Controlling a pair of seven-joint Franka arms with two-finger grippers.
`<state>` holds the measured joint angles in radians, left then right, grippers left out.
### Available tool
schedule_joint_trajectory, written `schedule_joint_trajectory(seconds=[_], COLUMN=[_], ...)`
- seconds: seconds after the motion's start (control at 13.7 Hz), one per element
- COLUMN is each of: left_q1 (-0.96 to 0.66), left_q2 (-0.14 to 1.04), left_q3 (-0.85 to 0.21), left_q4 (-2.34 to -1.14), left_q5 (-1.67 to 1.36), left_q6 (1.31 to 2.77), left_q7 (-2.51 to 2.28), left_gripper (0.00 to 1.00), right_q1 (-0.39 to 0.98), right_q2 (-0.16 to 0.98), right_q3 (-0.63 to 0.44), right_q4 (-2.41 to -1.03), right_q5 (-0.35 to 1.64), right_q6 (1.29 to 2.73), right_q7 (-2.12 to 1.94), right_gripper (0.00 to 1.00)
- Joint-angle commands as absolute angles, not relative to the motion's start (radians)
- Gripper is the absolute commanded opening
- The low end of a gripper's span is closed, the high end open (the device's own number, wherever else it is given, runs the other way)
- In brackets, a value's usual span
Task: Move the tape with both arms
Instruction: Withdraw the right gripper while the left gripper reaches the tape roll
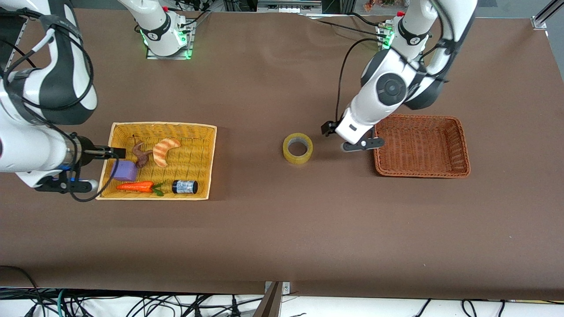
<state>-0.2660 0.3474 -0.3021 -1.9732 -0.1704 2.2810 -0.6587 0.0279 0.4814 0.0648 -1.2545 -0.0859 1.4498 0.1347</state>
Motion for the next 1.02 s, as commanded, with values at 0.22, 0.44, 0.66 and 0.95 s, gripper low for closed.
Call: schedule_joint_trajectory(seconds=[0.22, 0.44, 0.66, 0.95], left_q1=[-0.340, -0.367, -0.380, -0.382], left_q2=[0.534, 0.564, 0.594, 0.606], left_q3=[-0.293, -0.293, -0.293, -0.293], left_q4=[-1.904, -1.896, -1.894, -1.894], left_q5=[-0.199, -0.196, -0.195, -0.193], left_q6=[2.445, 2.468, 2.500, 2.505], left_q7=[-0.790, -0.790, -0.784, -0.737], left_gripper=[1.00, 1.00, 1.00, 0.19], right_q1=[-0.060, -0.083, -0.120, -0.120], right_q2=[0.169, 0.072, -0.001, -0.044], right_q3=[0.057, 0.055, 0.055, 0.063], right_q4=[-1.572, -1.643, -1.719, -1.720], right_q5=[-0.061, -0.069, -0.061, -0.052], right_q6=[1.580, 1.581, 1.614, 1.603], right_q7=[0.040, 0.031, 0.034, 0.012], right_gripper=[1.00, 1.00, 1.00, 1.00])
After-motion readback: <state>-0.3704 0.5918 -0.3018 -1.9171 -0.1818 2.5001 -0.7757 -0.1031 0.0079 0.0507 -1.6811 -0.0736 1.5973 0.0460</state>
